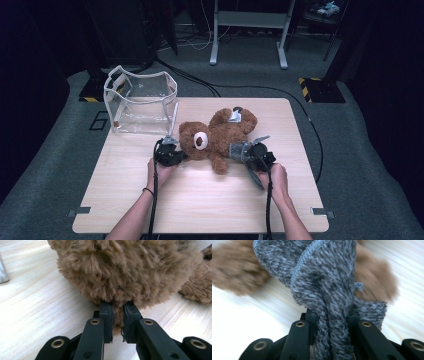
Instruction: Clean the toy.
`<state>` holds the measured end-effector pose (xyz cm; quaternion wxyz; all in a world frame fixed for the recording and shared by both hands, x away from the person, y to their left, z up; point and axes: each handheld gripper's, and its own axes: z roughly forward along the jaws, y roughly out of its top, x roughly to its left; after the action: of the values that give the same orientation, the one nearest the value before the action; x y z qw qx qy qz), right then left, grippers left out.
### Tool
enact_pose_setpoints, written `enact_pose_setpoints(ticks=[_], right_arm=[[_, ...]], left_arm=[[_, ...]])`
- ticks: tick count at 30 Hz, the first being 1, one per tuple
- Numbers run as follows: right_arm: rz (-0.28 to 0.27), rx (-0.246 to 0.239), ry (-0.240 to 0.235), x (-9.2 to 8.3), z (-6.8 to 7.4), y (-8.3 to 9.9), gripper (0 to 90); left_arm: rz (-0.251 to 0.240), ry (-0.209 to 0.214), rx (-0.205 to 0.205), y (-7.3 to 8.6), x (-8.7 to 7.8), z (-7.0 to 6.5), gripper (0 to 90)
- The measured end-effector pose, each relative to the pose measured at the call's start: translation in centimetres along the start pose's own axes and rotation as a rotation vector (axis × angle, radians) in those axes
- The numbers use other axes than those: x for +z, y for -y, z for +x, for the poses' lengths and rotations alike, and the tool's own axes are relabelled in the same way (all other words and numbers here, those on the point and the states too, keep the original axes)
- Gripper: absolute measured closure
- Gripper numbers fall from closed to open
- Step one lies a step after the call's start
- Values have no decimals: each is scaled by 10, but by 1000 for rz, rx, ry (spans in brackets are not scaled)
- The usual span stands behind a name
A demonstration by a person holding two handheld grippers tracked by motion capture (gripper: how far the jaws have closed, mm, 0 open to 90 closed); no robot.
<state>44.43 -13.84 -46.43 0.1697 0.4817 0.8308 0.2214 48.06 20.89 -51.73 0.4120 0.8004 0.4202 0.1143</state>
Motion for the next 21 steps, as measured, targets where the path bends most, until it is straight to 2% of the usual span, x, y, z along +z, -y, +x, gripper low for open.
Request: enact_pose_setpoints(ticks=[2, 4, 7, 10, 11, 12, 17, 21], right_arm=[[-9, 17, -8, -4, -6, 4, 736], [-30, 24, -17, -9, -4, 3, 736], [-70, 0, -47, -17, 6, -9, 736], [-106, -32, -73, -24, 21, -28, 735], [-106, -32, -73, -24, 21, -28, 735], [-123, -61, -91, -24, 34, -43, 735], [-115, -111, -137, -12, 63, -72, 734], [-76, -102, -164, 12, 76, -80, 734]], left_arm=[[-2, 0, -6, 0, 0, -1, 807], [-2, 2, -6, 0, 0, -1, 806], [-10, 1, -7, 0, 0, -2, 806], [-4, -2, 0, 0, -1, -2, 806], [-4, -2, 0, 0, -1, -2, 806], [-5, 1, 0, 0, -1, -2, 806], [-4, 3, -4, 0, -1, -2, 806], [-3, 5, -8, 0, 0, -1, 805]])
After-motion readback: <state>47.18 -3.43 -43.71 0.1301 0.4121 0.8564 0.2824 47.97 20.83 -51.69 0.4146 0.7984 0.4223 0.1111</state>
